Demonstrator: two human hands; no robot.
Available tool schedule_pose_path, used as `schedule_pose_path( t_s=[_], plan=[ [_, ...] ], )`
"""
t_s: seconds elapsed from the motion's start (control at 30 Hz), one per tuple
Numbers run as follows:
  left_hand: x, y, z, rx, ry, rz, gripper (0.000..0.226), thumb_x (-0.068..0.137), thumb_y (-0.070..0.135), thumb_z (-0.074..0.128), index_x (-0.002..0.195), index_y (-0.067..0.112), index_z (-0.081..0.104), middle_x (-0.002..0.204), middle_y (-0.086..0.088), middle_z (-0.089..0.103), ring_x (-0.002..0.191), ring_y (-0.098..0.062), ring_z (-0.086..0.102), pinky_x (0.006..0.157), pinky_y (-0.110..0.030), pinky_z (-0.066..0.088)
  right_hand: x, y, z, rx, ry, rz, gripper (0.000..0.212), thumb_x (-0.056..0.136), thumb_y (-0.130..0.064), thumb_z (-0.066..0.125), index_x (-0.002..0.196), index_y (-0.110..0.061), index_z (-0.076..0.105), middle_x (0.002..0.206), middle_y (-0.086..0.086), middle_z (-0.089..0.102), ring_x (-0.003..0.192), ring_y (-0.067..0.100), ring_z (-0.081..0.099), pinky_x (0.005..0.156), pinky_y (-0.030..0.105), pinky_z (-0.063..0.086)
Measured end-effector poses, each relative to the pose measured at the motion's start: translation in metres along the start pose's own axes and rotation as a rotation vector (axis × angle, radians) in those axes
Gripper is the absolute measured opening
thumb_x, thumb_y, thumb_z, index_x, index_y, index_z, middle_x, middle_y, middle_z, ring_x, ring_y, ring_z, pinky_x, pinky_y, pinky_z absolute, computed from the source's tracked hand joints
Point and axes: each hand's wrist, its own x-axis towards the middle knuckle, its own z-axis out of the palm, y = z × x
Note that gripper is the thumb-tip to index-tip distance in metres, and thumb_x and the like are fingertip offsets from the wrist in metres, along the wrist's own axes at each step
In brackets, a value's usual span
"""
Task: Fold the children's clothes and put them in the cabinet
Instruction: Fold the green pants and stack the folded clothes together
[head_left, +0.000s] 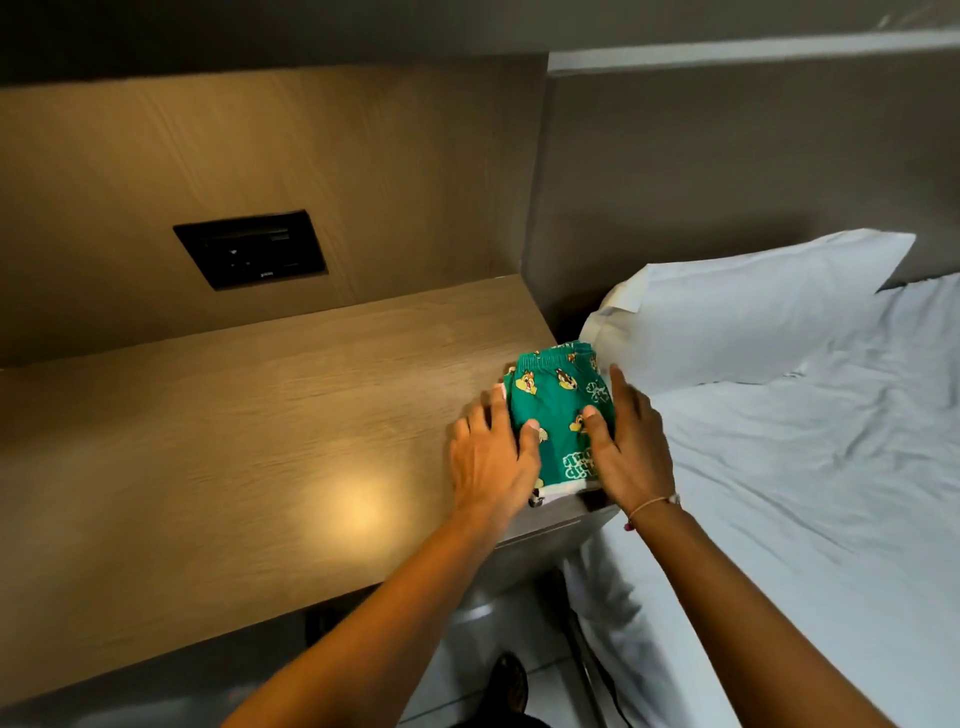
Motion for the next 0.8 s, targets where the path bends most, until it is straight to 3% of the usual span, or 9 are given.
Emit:
schedule_pose_path(
  t_s=[0.13, 0.37, 0.47, 0.57, 0.67, 0.8],
  plan=[
    [-0.006, 0.023, 0.003, -0.082, -0.114, -0.136, 0.067, 0.1, 0.048, 0.026, 0.153, 0.01, 0.01, 0.146, -0.017, 0.04, 0.126, -0.032, 0.039, 0.106, -0.045, 0.034, -0.004, -0.004, 0.008, 0.037, -0.198, 0.137, 0.055, 0.1, -0.047, 0.028, 0.151, -0.036, 0.01, 0.134, 0.015, 0.051, 0.115, 0.035, 0.055, 0.091, 0.047, 0.049],
    [0.006, 0.023, 0.001, -0.298, -0.124, -0.177, 0.06, 0.103, 0.037, 0.031, 0.155, 0.017, 0.009, 0.144, -0.014, 0.044, 0.131, -0.029, 0.04, 0.108, -0.045, 0.038, -0.009, -0.026, 0.019, 0.159, -0.245, 0.27, 0.056, 0.1, -0.047, 0.024, 0.149, -0.044, -0.003, 0.133, 0.015, 0.05, 0.106, 0.033, 0.058, 0.09, 0.046, 0.05],
    [-0.001, 0.003, -0.001, -0.48, -0.072, -0.148, 0.056, 0.104, 0.035, 0.031, 0.155, 0.023, 0.012, 0.143, -0.011, 0.044, 0.128, -0.025, 0.043, 0.105, -0.044, 0.042, -0.017, -0.041, 0.029, 0.514, -0.205, 0.278, 0.055, 0.101, -0.038, 0.033, 0.149, -0.044, 0.007, 0.139, 0.003, 0.053, 0.102, 0.021, 0.064, 0.084, 0.047, 0.056],
    [-0.016, -0.027, -0.016, -0.645, -0.015, -0.126, 0.055, 0.104, 0.031, 0.033, 0.155, 0.025, 0.014, 0.141, -0.012, 0.044, 0.126, -0.027, 0.048, 0.103, -0.05, 0.044, -0.031, -0.067, 0.047, 0.926, -0.284, 0.352, 0.055, 0.102, -0.024, 0.04, 0.15, -0.038, 0.018, 0.139, 0.006, 0.054, 0.111, 0.024, 0.062, 0.096, 0.052, 0.051],
    [-0.032, -0.065, -0.048, -0.76, 0.07, -0.157, 0.06, 0.099, 0.037, 0.036, 0.154, 0.023, 0.017, 0.139, -0.012, 0.046, 0.12, -0.024, 0.054, 0.098, -0.05, 0.049, -0.045, -0.107, 0.065, 0.794, -0.34, 0.222, 0.055, 0.095, -0.042, 0.042, 0.147, -0.04, 0.022, 0.144, 0.0, 0.048, 0.127, 0.024, 0.051, 0.107, 0.05, 0.041],
    [-0.05, -0.127, -0.093, -0.708, 0.176, -0.26, 0.064, 0.093, 0.043, 0.033, 0.153, 0.023, 0.024, 0.127, -0.013, 0.054, 0.112, -0.029, 0.059, 0.093, -0.053, 0.051, -0.061, -0.174, 0.091, 0.641, -0.478, 0.115, 0.066, 0.089, -0.05, 0.036, 0.147, -0.05, 0.003, 0.146, 0.006, 0.047, 0.12, 0.033, 0.056, 0.1, 0.051, 0.046]
  ],
)
